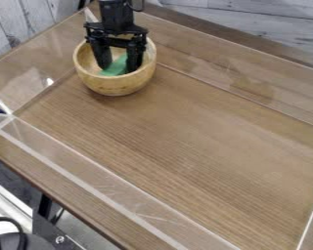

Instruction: Remove the green block from inside the brown bowl and put it on the table

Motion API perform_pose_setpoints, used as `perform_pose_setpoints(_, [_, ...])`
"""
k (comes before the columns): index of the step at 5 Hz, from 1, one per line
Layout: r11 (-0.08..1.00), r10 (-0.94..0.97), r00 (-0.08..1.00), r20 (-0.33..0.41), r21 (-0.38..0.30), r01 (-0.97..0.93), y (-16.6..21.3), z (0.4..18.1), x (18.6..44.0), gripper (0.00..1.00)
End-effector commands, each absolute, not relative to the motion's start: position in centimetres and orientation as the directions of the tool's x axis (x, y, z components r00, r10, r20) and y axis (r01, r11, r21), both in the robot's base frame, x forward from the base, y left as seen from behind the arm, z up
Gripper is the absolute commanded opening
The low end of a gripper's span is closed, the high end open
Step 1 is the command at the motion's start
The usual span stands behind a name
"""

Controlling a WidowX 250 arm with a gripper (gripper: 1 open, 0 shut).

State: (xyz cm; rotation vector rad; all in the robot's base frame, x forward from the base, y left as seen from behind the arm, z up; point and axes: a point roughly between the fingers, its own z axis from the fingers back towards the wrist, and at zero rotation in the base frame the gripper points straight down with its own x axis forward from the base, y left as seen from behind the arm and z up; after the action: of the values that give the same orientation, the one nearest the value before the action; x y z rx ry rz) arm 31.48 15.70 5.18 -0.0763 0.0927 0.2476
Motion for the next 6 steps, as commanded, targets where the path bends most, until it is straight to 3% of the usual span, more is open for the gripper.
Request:
perform_pose_setpoints(1, [0.97, 0.238, 0.97, -0.038, -0.042, -0.24, 16.22, 6.74, 32.7, 1.0])
perform_pose_setpoints(6, [0.973, 0.224, 0.973, -0.056, -0.047, -0.227, 15.83, 6.07, 33.07, 1.0])
